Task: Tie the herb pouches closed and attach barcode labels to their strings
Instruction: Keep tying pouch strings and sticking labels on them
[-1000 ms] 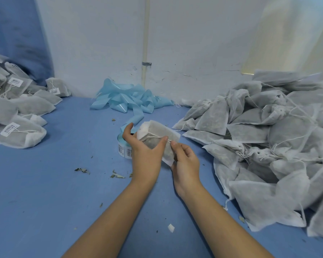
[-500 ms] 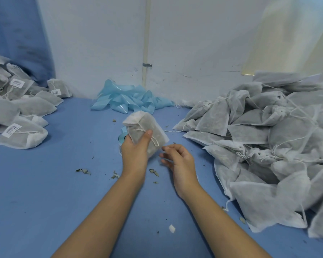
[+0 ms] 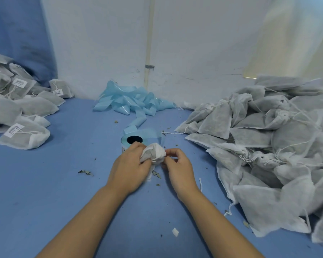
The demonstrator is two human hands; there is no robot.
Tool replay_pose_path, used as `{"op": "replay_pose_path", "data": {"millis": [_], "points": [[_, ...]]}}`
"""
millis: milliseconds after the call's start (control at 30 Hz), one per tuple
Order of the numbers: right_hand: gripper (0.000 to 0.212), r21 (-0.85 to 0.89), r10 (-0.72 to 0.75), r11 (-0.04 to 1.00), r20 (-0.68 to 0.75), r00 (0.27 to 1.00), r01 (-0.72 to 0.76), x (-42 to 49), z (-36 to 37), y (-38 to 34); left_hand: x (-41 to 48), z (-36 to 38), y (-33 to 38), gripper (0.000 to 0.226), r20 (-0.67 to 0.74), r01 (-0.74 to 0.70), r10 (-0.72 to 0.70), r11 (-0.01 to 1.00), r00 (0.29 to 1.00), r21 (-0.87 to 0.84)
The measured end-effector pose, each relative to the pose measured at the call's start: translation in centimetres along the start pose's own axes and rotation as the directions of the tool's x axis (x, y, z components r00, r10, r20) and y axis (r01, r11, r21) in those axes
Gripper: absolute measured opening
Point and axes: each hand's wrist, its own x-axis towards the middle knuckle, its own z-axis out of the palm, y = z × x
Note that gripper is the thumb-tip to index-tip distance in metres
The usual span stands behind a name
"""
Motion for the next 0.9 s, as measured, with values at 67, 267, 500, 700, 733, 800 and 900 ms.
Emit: {"op": "replay_pose_path", "data": {"millis": [67, 267, 500, 700, 733, 800, 900], "points": [[0.019, -0.048, -0.031, 0.998, 0.011, 0.999, 0.031, 0.0, 0.1, 0.0, -0.1, 0.4, 0.0, 0.022, -0.028, 0.001, 0.0, 0.998, 1.0, 0.055], [0.023, -0.098, -0.12, 0.988, -0.028, 0.992, 0.116, 0.0, 0.2, 0.4, 0.0, 0.5, -0.1, 0.011, -0.025, 0.091, -0.096, 0.983, 0.995, -0.158], [0.029, -0.061, -0.117, 0.991, -0.019, 0.993, 0.116, 0.0, 0.1, 0.5, 0.2, -0.5, 0.1, 0.038, 0.181, 0.239, -0.159, 0.717, 0.971, -0.655], [0.04, 0.078, 0.06, 0.995, -0.016, 0.998, -0.059, 0.4, -0.5, 0.0, -0.1, 0.2, 0.7, 0.037, 0.215, 0.214, -0.076, 0.634, 0.974, -0.744], [0.04, 0.117, 0.085, 0.99, -0.019, 0.996, -0.083, 0.5, -0.7, 0.0, -0.1, 0.3, 0.8, 0.036, 0.215, 0.21, -0.069, 0.627, 0.974, -0.751], [0.036, 0.239, 0.112, 0.966, -0.03, 0.993, -0.102, 0.7, -0.9, -0.1, 0.1, 0.3, 0.8, 0.035, 0.206, 0.203, -0.067, 0.617, 0.976, -0.76], [0.031, 0.389, 0.126, 0.917, -0.079, 0.989, -0.086, 0.9, -0.9, 0.0, 0.3, 0.3, 0.5, 0.029, 0.18, 0.212, -0.114, 0.587, 0.977, -0.781]]}}
